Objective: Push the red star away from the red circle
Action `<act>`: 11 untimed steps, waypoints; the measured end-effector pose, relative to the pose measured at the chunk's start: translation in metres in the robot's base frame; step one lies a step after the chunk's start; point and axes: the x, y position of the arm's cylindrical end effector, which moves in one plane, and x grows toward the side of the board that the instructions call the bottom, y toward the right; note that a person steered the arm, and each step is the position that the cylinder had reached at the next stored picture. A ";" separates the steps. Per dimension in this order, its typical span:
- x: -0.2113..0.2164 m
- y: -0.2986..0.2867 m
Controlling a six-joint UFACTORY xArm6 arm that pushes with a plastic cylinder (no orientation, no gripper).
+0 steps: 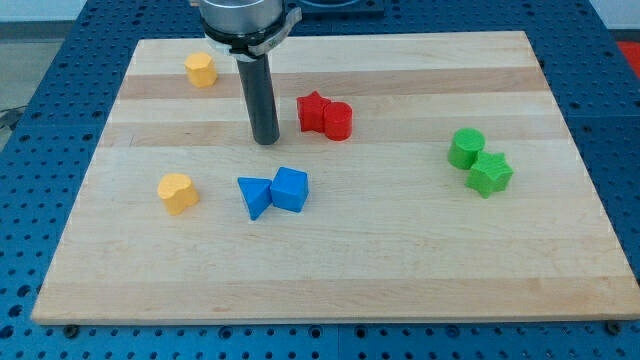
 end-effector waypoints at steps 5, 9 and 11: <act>-0.051 0.075; -0.042 0.056; -0.079 0.056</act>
